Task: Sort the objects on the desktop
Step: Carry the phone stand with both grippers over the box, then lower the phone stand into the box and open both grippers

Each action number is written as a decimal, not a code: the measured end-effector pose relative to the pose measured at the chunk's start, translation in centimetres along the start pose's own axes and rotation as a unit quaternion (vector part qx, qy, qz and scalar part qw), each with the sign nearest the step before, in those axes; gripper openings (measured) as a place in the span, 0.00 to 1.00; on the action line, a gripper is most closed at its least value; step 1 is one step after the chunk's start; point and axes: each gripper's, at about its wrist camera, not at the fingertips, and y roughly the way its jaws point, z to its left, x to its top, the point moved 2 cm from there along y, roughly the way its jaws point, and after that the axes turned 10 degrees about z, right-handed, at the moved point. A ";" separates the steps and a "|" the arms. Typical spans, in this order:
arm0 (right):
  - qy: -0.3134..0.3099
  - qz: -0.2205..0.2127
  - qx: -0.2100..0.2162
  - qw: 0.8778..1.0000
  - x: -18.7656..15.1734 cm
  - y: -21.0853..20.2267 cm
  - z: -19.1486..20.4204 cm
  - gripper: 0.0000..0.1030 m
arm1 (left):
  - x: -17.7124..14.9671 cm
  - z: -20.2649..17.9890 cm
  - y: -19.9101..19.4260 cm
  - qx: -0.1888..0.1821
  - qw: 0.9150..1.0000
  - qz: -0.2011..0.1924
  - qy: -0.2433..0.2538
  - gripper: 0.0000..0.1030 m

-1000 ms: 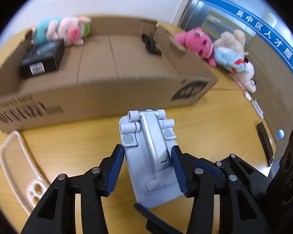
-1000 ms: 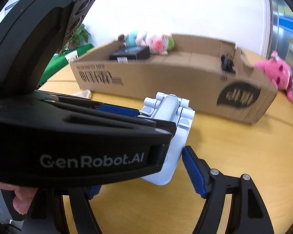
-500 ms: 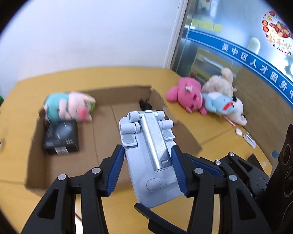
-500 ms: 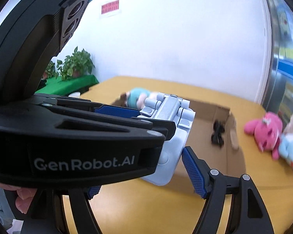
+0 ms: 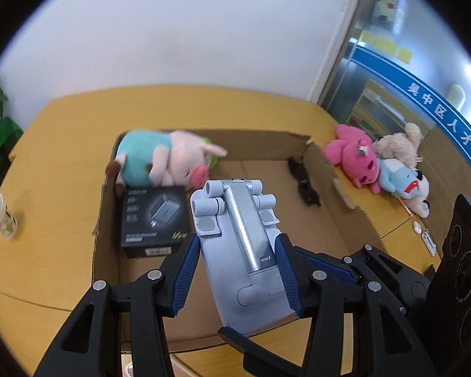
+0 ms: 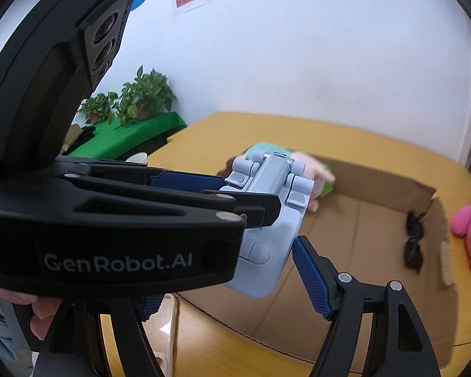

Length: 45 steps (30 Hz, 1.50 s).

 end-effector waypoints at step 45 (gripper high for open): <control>0.076 0.024 -0.037 0.996 -3.2 1.5 -0.9 1.00 | -5.3 4.6 -4.0 0.111 0.990 -0.080 -0.031 0.73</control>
